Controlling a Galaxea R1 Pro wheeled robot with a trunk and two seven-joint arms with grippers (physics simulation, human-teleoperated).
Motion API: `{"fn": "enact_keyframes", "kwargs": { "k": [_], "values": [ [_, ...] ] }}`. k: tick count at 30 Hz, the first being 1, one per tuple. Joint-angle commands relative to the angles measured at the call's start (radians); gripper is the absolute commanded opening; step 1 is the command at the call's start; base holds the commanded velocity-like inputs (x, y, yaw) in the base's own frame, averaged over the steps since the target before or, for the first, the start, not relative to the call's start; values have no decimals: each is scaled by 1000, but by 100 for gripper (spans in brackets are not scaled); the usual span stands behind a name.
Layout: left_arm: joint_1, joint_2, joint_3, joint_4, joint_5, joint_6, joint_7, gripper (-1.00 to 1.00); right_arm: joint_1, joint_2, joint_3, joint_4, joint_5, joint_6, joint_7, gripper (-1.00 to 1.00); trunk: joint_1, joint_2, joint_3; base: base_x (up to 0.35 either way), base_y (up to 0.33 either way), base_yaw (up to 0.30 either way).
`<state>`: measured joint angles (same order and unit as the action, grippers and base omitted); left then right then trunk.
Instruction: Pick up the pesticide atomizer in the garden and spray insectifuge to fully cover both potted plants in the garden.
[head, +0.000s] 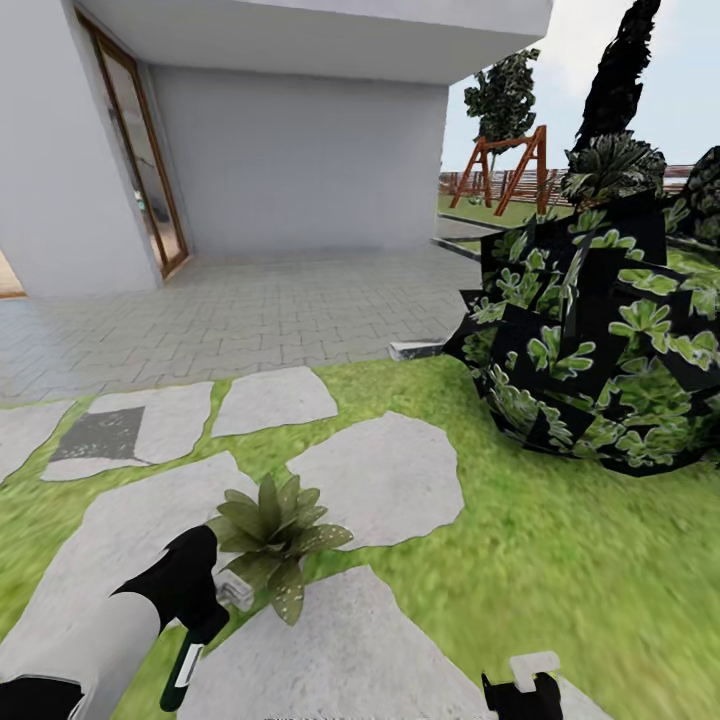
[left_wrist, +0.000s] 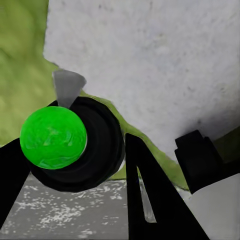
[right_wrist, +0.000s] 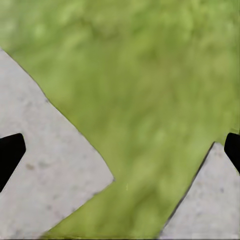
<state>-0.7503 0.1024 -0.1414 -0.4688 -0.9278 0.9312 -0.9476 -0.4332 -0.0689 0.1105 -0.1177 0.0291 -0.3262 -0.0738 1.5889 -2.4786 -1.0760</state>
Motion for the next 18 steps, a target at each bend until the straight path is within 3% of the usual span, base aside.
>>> {"fn": "enact_keyframes", "kwargs": {
  "k": [1, 7, 18],
  "values": [
    [0, 1, -4, -2, -7, 1, -10, -100, -1, 0, 8, 1, 3, -2, -8, 100, 0, 0, -1, -107, 315, -268],
    [0, 0, -4, -2, -6, 1, -10, -100, -1, 0, 8, 1, 3, -2, -7, 100, 0, 0, -1, -76, 322, -234],
    [0, -6, -4, -3, -7, 1, -10, -100, -1, 0, 8, 1, 3, -2, -8, 100, 0, 0, -1, 18, 333, -38]
  ]
}}
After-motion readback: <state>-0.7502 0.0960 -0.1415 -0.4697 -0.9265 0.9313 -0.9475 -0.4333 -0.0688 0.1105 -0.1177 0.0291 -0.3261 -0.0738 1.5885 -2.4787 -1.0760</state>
